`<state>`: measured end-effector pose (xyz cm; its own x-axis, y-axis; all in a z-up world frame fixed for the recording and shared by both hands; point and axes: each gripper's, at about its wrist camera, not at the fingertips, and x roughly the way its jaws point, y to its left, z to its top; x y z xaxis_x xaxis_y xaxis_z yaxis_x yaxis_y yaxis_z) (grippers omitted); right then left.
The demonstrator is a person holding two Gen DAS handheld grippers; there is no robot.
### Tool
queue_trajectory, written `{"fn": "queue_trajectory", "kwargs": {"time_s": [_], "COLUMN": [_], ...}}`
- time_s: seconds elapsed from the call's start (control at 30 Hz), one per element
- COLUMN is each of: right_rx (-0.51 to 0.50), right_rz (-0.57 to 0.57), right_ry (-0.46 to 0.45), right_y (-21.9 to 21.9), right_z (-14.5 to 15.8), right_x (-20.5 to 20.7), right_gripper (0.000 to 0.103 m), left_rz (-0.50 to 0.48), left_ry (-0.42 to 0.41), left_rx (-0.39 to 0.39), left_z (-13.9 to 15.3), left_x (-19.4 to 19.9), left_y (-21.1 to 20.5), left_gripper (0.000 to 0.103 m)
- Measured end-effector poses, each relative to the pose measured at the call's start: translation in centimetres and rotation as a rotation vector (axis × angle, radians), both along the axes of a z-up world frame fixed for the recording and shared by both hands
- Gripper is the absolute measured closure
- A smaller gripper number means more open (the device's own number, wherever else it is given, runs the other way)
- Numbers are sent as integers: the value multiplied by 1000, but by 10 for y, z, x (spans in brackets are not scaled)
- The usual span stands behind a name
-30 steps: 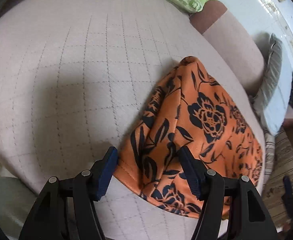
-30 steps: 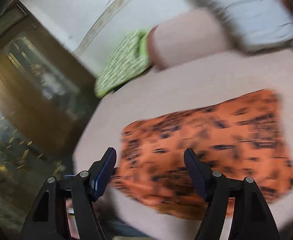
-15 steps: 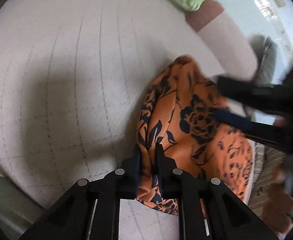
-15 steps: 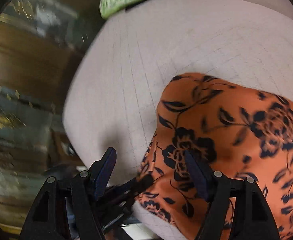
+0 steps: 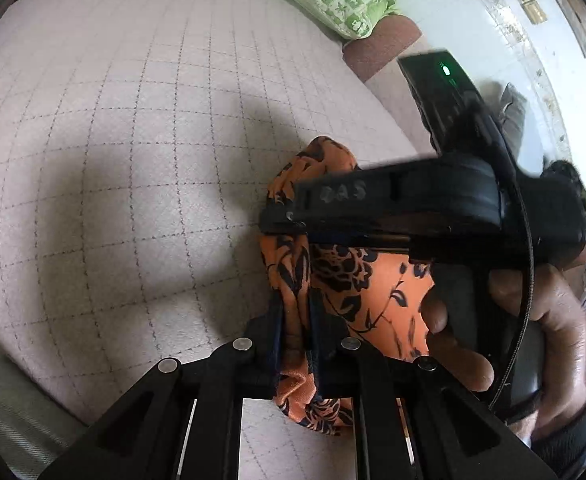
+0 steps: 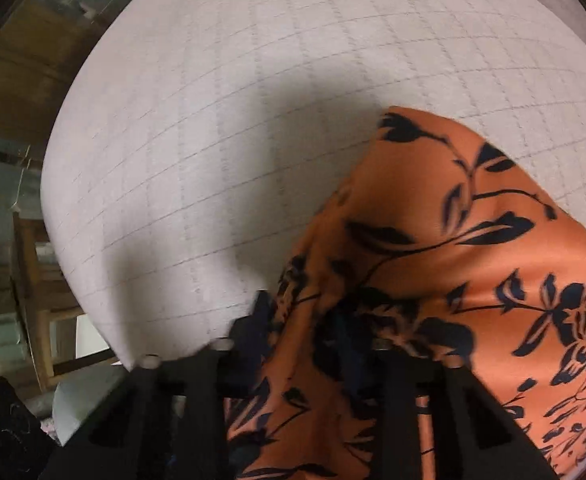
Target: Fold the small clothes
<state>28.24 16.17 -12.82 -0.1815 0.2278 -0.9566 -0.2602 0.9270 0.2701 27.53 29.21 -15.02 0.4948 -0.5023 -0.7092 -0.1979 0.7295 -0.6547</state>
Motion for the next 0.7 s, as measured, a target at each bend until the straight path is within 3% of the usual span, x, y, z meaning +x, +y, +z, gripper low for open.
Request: {"fn": "queue_trajectory", "kwargs": {"time_s": [0.13, 0.33, 0.43, 0.57, 0.7], "right_rx": [42, 209, 352, 508, 611], "right_rz": [-6, -61, -142, -290, -463], "right_ry": [-13, -186, -276, -388, -460], "right_y": [-17, -51, -98, -189, -293], "right_z": [9, 74, 118, 170, 182], "right_x": [-7, -30, -48, -83, -125], "right_gripper": [91, 92, 92, 92, 92], "left_rz": [-22, -79, -142, -269, -427], "left_ry": [-57, -304, -395, -470, -536], "left_rx": [35, 203, 250, 251, 322], "left_z": [12, 77, 111, 147, 170], "left_x": [-5, -47, -71, -94, -108], "left_y": [-9, -45, -75, -137, -225], "left_gripper": [94, 94, 93, 93, 93]}}
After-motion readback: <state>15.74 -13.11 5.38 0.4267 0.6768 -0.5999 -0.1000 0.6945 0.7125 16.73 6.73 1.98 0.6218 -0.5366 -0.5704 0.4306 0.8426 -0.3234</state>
